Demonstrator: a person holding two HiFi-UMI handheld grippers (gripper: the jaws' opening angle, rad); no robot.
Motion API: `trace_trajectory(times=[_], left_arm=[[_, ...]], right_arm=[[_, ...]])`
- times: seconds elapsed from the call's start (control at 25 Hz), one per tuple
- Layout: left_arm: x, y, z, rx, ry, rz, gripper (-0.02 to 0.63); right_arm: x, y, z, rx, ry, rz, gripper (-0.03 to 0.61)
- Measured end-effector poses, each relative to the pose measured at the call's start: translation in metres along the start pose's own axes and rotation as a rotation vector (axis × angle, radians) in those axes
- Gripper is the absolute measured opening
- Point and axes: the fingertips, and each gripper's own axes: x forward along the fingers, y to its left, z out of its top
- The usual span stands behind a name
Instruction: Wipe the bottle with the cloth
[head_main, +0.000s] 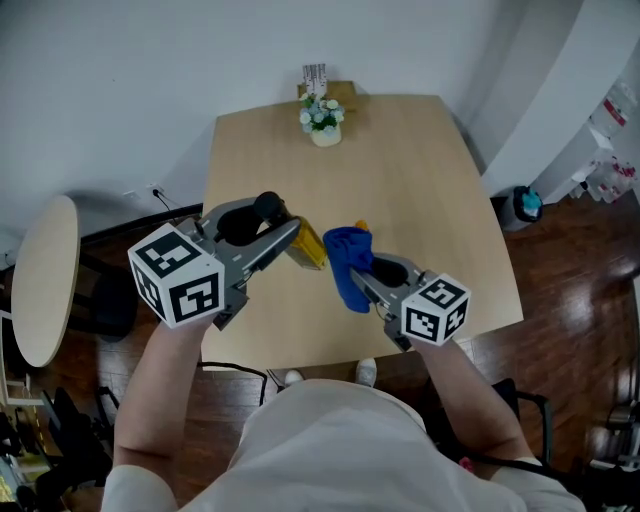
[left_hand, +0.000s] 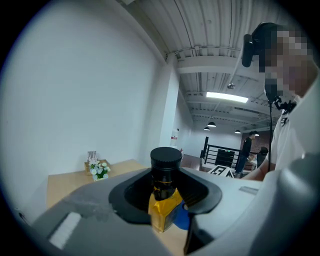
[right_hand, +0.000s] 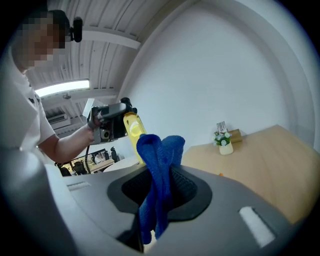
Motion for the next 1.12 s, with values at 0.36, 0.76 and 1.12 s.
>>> trace_trajectory(times=[0.36,0.76,1.12], left_arm=[[0.028,0.007,-0.001,-0.005,0.035,0.057,0.156],[0.050,-0.003,-0.001,-0.021,0.042,0.055,0.156],[0.034,-0.003,0.015,-0.006,0.014,0.074,0.156]], right_arm=[[-0.035,0.027,0.038,-0.078,-0.075,0.069,0.092],[-0.010,0.064,0.041,-0.186,-0.061,0.160,0.094],[0.003,0.029,-0.020,-0.113,0.060,0.134,0.094]])
